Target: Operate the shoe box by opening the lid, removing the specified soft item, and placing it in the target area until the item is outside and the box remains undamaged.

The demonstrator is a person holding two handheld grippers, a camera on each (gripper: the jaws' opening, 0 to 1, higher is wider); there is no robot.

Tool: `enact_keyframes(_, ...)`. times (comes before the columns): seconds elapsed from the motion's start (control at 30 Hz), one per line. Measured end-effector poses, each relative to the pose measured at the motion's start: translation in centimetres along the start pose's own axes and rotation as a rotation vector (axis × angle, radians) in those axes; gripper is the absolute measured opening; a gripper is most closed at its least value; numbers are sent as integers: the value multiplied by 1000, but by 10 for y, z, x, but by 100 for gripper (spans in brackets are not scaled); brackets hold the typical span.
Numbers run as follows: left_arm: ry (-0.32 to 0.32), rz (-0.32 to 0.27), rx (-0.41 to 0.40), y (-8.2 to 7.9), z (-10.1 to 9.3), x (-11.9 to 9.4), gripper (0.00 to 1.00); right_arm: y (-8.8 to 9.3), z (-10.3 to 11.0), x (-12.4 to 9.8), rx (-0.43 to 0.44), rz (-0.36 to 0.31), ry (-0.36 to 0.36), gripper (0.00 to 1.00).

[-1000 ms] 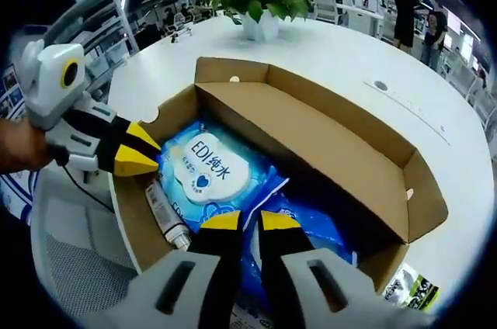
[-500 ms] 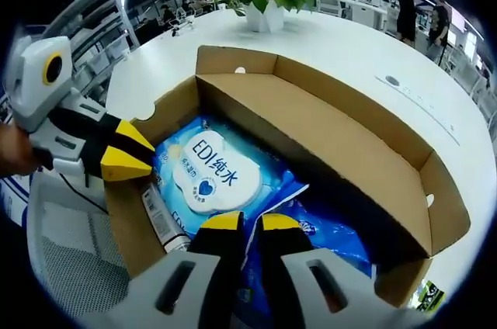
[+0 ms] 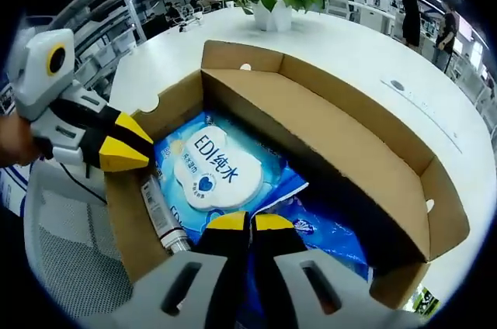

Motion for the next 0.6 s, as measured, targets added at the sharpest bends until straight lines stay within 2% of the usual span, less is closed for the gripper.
enact_keyframes(0.3,8,-1,10,-3,-4,6,8,7,-15,-26,19,-9,35,0)
enact_keyframes(0.6,12,-10,12,-9,-9,10,8,11,-20,-41,18,-15,56,0)
Point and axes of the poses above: the point that each gripper's makers call its tool centre point, and the gripper's own axes: x roughly forward along the fingers, z roughly to its left, y roughly out of its underside, the point moved 9 cm from there along -x, roughly backward along the fingers, and after that the axes turned 5 degrees about -z, right-handed, at the moved point
